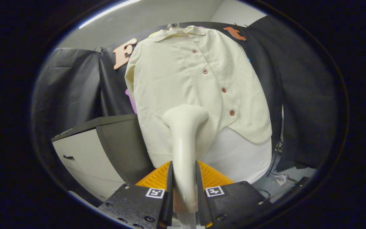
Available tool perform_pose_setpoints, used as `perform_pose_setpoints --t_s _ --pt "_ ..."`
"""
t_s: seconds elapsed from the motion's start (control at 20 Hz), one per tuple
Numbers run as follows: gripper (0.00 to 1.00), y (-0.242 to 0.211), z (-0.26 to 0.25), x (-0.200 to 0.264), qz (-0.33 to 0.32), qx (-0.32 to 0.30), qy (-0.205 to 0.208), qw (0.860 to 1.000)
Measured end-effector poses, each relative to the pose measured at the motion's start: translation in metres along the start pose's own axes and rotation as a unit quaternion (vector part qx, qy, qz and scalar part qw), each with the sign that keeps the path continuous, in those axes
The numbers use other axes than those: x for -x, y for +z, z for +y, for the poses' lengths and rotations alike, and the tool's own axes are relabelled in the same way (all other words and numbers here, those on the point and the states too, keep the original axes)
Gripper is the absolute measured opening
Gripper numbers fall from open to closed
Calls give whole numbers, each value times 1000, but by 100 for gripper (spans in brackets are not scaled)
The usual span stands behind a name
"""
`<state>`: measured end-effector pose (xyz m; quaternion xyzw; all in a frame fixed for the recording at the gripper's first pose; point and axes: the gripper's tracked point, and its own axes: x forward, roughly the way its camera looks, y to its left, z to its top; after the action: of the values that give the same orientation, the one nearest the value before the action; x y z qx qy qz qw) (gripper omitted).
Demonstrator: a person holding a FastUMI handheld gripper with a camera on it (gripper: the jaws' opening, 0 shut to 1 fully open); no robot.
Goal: Iron the clothes twice with a garment steamer, once on the left side and once on the right side.
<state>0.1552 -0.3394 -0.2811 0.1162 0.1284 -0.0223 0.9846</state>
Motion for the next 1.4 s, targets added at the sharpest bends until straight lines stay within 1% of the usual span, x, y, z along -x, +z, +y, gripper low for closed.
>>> perform_pose_setpoints --t_s 0.2,0.35,0.5,0.7,0.9,1.1,1.4 --pt "32 -23 -4 2 16 -14 1 1000" --pt "32 -33 -7 7 22 -28 3 999" --pt "32 -37 -11 15 26 -50 5 998" --pt "32 -22 -24 32 13 -59 -5 998" --pt "32 22 -35 48 -20 -63 -9 998" --pt "32 92 -47 53 -65 -49 -20 996" --pt "32 198 -59 44 -127 -31 -39 991"
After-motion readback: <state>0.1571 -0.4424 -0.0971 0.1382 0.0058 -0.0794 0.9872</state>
